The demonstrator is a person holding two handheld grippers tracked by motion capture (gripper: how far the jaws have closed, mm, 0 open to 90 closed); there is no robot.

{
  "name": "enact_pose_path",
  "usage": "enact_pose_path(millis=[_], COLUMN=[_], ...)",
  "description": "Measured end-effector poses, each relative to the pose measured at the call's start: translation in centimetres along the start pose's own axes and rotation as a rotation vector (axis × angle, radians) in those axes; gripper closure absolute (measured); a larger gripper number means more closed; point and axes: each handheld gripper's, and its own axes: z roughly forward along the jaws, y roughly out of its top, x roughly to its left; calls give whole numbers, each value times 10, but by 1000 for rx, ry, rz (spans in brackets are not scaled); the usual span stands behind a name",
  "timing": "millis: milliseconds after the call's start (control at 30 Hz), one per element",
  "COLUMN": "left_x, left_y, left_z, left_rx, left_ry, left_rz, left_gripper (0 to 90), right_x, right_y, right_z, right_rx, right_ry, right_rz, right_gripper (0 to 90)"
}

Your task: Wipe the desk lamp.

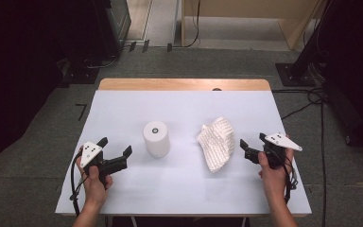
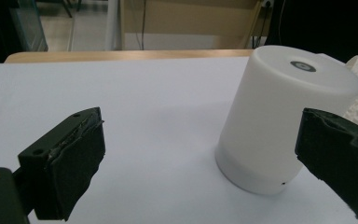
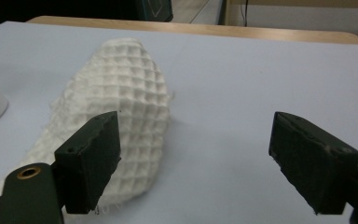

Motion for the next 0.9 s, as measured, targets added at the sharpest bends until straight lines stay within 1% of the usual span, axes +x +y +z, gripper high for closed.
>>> enact_pose_path(millis=[67, 133, 200, 333, 467, 700, 733, 833, 867, 900], left_x=[5, 9, 15, 25, 34, 46, 48, 55, 56, 58], left_y=[-3, -5, -7, -14, -19, -25, -26, -28, -29, -31], left_z=[-5, -9, -13, -21, -28, -43, -45, -51, -51, -53], left_rx=[6, 12, 18, 26, 33, 22, 14, -2, -2, -1], left_ry=[11, 20, 34, 55, 69, 80, 84, 94, 98, 104], left_rz=[2, 5, 3, -14, -12, -24, -30, -62, -64, -63], left_gripper=[19, 19, 19, 18, 19, 18, 19, 18, 19, 18], right_x=[-6, -13, -20, -33, -43, -59, -61, -66, -68, -69], right_y=[-5, -9, -13, -20, -27, -37, -39, -45, -47, -48], right_z=[-5, -11, -18, -30, -41, -57, -58, -63, -66, -67], right_rx=[10, 15, 13, 3, -15, -32, -35, -44, -48, -50], right_ry=[-23, -34, -36, -52, -70, -91, -92, -101, -102, -103], right_rz=[-10, -6, 0, 14, 19, 60, 69, 93, 113, 117], right_gripper=[166, 166, 166, 170, 172, 181, 182, 188, 189, 189])
